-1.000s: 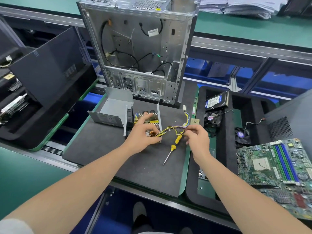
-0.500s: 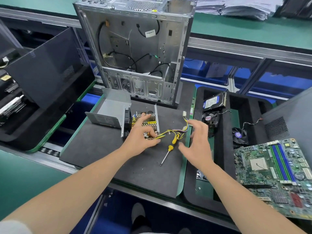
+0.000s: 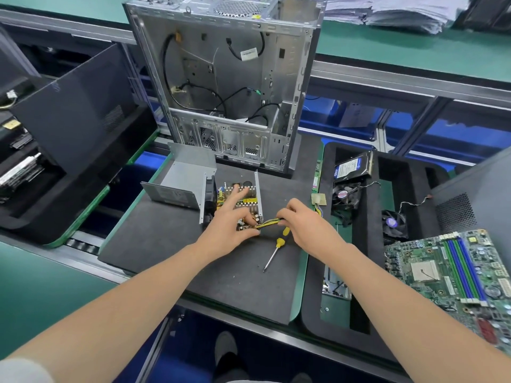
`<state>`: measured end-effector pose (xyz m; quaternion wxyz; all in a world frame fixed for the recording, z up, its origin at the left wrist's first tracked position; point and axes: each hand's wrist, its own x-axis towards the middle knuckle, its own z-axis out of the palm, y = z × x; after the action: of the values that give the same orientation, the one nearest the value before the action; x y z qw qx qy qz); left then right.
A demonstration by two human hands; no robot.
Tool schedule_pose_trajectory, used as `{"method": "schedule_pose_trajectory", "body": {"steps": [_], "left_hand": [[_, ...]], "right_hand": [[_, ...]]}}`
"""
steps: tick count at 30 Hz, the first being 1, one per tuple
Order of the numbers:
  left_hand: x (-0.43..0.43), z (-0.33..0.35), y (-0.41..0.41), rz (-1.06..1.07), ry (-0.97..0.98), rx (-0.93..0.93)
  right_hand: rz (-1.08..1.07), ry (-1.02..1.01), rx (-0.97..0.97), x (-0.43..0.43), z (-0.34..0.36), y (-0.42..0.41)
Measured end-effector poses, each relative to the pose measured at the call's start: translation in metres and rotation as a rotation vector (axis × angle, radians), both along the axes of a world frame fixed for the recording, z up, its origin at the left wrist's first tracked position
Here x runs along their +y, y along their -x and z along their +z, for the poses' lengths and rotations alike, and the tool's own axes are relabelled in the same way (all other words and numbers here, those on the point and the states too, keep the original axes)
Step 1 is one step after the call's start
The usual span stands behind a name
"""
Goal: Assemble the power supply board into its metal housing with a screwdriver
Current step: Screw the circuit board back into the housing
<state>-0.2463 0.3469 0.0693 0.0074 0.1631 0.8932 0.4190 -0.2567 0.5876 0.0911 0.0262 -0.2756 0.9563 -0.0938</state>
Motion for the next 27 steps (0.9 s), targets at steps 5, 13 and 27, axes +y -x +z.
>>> {"method": "schedule_pose_trajectory", "body": {"steps": [5,13,27], "left_hand": [[-0.004,-0.007,0.002,-0.043,0.1,0.027],[0.004,-0.006,-0.003,0.034,0.21,0.074],[0.007,0.034,0.044,-0.011,0.747,0.13]], "right_hand": [[-0.093,-0.024,-0.071,-0.01,0.0,0.003],[-0.158,-0.079,-0.014,-0.017,0.007,0.023],[-0.395,-0.015,-0.098,-0.009,0.007,0.02]]}}
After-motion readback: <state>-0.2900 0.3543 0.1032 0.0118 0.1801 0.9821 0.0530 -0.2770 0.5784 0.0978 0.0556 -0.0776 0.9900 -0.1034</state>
